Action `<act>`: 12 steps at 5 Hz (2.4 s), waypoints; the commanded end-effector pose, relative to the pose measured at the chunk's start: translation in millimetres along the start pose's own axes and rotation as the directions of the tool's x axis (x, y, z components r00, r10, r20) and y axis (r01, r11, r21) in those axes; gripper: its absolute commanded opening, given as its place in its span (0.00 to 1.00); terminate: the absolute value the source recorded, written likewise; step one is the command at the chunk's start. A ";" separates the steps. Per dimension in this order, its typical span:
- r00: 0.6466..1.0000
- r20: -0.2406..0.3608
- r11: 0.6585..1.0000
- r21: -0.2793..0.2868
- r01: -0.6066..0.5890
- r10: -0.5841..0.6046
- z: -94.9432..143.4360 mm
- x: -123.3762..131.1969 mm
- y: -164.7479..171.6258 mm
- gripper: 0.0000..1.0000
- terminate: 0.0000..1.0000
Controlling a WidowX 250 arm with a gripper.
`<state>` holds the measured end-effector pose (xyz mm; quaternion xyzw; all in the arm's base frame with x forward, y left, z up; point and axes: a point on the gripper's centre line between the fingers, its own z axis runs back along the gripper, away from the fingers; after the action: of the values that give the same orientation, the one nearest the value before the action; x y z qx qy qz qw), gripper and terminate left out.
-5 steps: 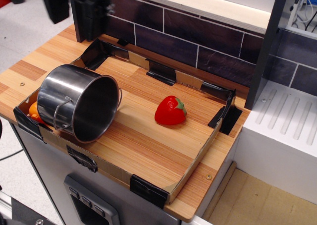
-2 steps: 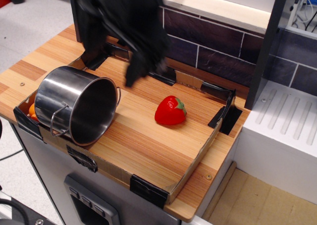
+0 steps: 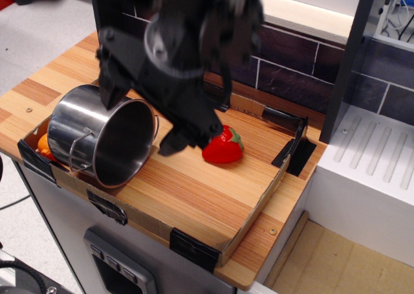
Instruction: Upright metal pot
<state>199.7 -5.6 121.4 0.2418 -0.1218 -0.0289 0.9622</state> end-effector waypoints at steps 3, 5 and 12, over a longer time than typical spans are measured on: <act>0.994 0.030 0.989 0.099 -0.108 0.106 -46.3 -1.8 22.7 1.00 0.00; 0.991 -0.040 0.981 0.154 -0.119 0.126 -64.6 -2.0 24.4 1.00 0.00; 0.975 -0.155 0.986 0.060 -0.153 0.160 -68.9 0.5 40.0 0.00 0.00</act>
<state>212.2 58.5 79.8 0.2505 -0.0447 0.0679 0.9647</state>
